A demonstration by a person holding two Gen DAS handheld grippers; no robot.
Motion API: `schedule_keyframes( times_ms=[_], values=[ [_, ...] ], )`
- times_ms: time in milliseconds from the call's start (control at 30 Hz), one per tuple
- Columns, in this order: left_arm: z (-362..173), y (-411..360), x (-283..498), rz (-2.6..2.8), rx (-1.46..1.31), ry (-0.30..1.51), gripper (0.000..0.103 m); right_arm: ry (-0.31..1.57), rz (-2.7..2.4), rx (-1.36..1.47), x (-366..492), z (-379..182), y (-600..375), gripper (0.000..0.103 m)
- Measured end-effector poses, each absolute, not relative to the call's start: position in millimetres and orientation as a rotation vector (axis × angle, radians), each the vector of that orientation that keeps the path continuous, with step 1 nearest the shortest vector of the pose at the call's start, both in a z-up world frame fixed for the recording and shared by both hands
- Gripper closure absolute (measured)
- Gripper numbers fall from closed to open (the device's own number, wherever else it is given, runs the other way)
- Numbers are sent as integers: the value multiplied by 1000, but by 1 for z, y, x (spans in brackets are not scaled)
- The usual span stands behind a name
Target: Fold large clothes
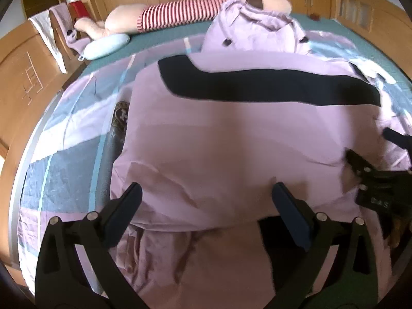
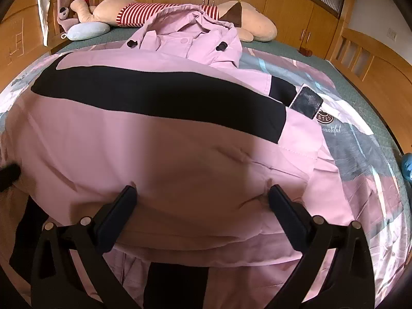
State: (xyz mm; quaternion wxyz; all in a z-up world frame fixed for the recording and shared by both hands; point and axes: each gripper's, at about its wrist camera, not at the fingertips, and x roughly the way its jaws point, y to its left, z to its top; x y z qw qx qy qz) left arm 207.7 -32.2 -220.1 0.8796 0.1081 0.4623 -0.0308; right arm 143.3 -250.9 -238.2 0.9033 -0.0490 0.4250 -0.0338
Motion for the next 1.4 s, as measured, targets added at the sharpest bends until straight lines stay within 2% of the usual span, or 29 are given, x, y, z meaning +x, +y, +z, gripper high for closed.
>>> schedule_keyframes(
  times_ms=[100, 233, 367, 533, 667, 733, 800, 900, 967, 1033, 1233, 1400],
  values=[
    [-250, -18, 226, -93, 149, 1105, 2, 874, -74, -116, 142, -240, -249, 1],
    [-250, -20, 227, -86, 159, 1104, 2, 855, -76, -100, 135, -233, -243, 1],
    [-251, -23, 227, -80, 172, 1102, 2, 716, -56, -10, 130, -205, -249, 1],
    [-253, -25, 225, -76, 189, 1105, 2, 869, -104, -111, 166, -230, -243, 1],
    [-253, -25, 223, -75, 190, 1111, 2, 865, -330, -137, 170, -221, -277, 1],
    [-252, -25, 222, -77, 188, 1113, 2, 865, -438, -100, 169, -218, -307, 1],
    [-252, -26, 220, -74, 190, 1110, 2, 897, -383, 59, 168, -219, -333, 1],
    [-234, -19, 215, -35, 127, 1031, 2, 804, -355, 66, 156, -206, -320, 1],
    [-212, -15, 208, -55, 84, 923, 2, 729, -227, -7, 149, -194, -288, 1],
    [-207, -14, 210, -34, 120, 894, 2, 708, -107, -94, 142, -191, -256, 1],
    [-243, 10, 233, 14, 66, 1063, 2, 885, -31, -246, 141, -234, -208, 1],
    [-245, 1, 229, 40, 146, 1044, 2, 963, 0, -100, 150, -233, -233, 1]
  ],
)
